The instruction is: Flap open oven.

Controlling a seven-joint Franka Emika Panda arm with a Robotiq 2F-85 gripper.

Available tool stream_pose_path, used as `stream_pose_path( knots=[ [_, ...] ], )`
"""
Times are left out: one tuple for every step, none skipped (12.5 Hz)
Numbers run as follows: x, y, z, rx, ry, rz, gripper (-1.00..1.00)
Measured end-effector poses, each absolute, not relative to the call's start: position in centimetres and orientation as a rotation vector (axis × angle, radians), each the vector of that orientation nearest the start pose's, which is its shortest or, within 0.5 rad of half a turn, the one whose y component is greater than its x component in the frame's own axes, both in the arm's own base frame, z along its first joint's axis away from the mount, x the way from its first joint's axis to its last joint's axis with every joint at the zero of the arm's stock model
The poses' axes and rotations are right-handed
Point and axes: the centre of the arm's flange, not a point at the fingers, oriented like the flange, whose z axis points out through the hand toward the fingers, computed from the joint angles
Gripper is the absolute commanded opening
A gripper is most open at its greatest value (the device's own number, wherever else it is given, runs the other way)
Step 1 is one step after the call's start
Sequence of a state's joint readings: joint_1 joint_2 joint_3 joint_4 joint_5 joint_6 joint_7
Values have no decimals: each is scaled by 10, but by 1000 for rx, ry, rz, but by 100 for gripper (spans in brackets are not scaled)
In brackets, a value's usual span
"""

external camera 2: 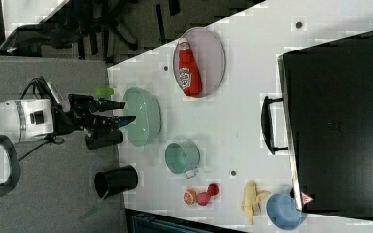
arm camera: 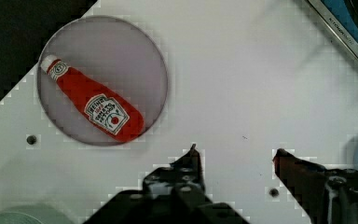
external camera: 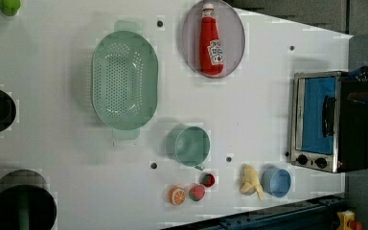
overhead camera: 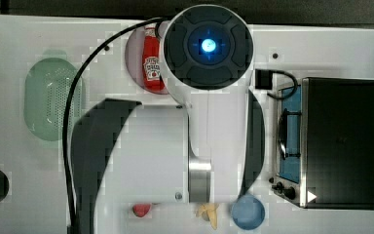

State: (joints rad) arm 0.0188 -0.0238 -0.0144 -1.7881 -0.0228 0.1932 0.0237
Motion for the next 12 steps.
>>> stream_pose_path(
  knots=[
    [530,-5,545,-2921,1270,98,58],
    [502,-13,547,-2920,1305,175,80],
    [480,-20,557,-2904,1331,197,99],
    [470,-27,576,-2880,1347,149,100],
    [465,-32,595,-2853,1354,86,100],
    [461,-36,611,-2832,1357,45,90],
    [460,-40,624,-2817,1362,-2,65],
    [459,-42,630,-2805,1368,-31,39],
    [459,-44,632,-2795,1378,-38,14],
    [462,-46,631,-2793,1385,-32,-8],
    [465,-47,623,-2796,1390,-6,-32],
    [468,-49,613,-2805,1399,28,-55]
  ],
)
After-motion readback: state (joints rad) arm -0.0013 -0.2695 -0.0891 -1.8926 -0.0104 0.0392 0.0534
